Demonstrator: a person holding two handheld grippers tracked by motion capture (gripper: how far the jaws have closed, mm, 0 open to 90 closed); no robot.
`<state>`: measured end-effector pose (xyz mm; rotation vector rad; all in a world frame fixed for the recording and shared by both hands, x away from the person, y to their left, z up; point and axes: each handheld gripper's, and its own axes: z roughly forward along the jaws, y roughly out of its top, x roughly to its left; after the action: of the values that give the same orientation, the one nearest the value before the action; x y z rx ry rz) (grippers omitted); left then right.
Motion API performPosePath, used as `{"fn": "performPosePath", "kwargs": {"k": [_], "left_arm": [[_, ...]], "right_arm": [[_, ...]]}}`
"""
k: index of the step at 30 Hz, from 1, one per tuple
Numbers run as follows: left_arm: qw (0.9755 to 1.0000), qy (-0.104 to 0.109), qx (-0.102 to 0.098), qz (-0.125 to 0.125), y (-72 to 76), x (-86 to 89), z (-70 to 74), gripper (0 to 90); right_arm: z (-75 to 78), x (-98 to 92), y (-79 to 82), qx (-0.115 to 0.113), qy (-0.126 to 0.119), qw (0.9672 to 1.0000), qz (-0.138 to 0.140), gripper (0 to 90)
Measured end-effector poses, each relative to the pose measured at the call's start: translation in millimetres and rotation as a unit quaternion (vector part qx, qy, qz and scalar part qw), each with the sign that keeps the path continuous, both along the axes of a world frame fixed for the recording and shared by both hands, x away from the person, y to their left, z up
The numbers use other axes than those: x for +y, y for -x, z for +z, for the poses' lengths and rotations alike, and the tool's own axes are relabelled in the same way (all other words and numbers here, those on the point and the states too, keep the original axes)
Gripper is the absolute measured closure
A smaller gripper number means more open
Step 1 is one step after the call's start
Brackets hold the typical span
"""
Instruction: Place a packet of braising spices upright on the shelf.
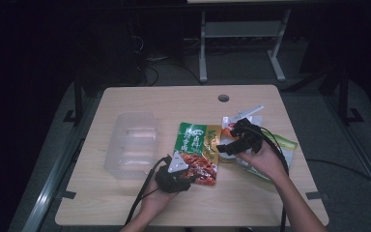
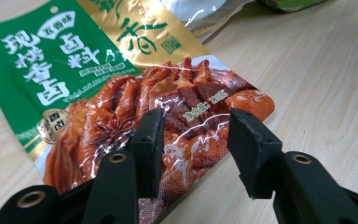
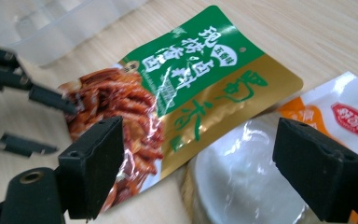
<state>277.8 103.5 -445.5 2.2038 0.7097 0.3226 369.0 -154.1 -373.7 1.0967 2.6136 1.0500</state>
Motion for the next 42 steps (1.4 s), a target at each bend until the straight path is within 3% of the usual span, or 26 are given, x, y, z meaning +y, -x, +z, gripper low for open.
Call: {"fn": "performPosePath", "kwargs": {"k": [3,4,5,6,9,11,17,21,22,27,30,35,36,42], "left_arm": [[0.9998,-0.019,0.002,0.0,-1.7,-2.7,-4.1,64.7],[0.9998,-0.019,0.002,0.0,-1.7,-2.7,-4.1,67.5],[0.9998,-0.02,0.003,0.0,-2.0,-3.3,-5.2,69.4],[0.9994,-0.033,0.004,-0.002,-2.5,-3.8,-6.6,71.4],[0.9993,-0.035,0.01,-0.003,-1.9,-4.5,-9.0,74.9],[0.9985,-0.054,0.005,-0.005,-0.2,-6.6,-11.3,77.9],[0.9987,-0.049,0.016,0.001,-1.2,-6.8,-14.5,79.3],[0.9983,-0.056,0.016,-0.003,-2.5,-5.9,-14.2,80.0],[0.9987,-0.047,0.02,0.0,-2.2,-6.3,-14.9,80.0],[0.9988,-0.045,0.02,0.0,-2.4,-5.9,-15.9,80.0],[0.9988,-0.044,0.019,0.0,-2.4,-5.8,-16.3,80.0],[0.9988,-0.045,0.017,-0.002,-2.2,-6.1,-17.3,80.0],[0.9988,-0.047,0.016,-0.003,-2.1,-6.2,-17.3,79.9],[0.9988,-0.045,0.019,-0.003,-2.4,-6.5,-17.6,80.0]], "right_arm": [[-0.7,6.1,-21.0,0.01,0.01,0.9998,-0.011,16.3],[-0.7,6.1,-21.0,0.01,0.01,0.9998,-0.011,16.3],[-2.5,8.5,-30.8,0.017,0.01,0.9997,-0.015,16.7],[-4.0,9.5,-36.0,0.023,0.011,0.9995,-0.016,16.7],[-6.6,13.0,-43.8,0.035,0.017,0.999,-0.022,16.9],[-12.5,15.5,-55.5,0.049,0.017,0.9983,-0.028,18.4],[-30.2,16.4,-74.3,0.079,0.032,0.995,-0.053,18.9],[-38.5,16.9,-79.1,0.09,0.037,0.9935,-0.06,19.5],[-43.1,17.5,-81.5,0.098,0.04,0.9924,-0.063,19.7],[-49.9,19.2,-84.8,0.111,0.034,0.9911,-0.064,22.1],[-51.2,20.3,-85.4,0.11,0.031,0.9914,-0.064,23.7],[-51.5,22.3,-84.7,0.116,0.011,0.9917,-0.054,29.7],[-52.2,21.6,-84.4,0.121,-0.002,0.9915,-0.049,32.7],[-52.5,24.0,-82.6,0.129,-0.018,0.991,-0.028,40.2]]}}
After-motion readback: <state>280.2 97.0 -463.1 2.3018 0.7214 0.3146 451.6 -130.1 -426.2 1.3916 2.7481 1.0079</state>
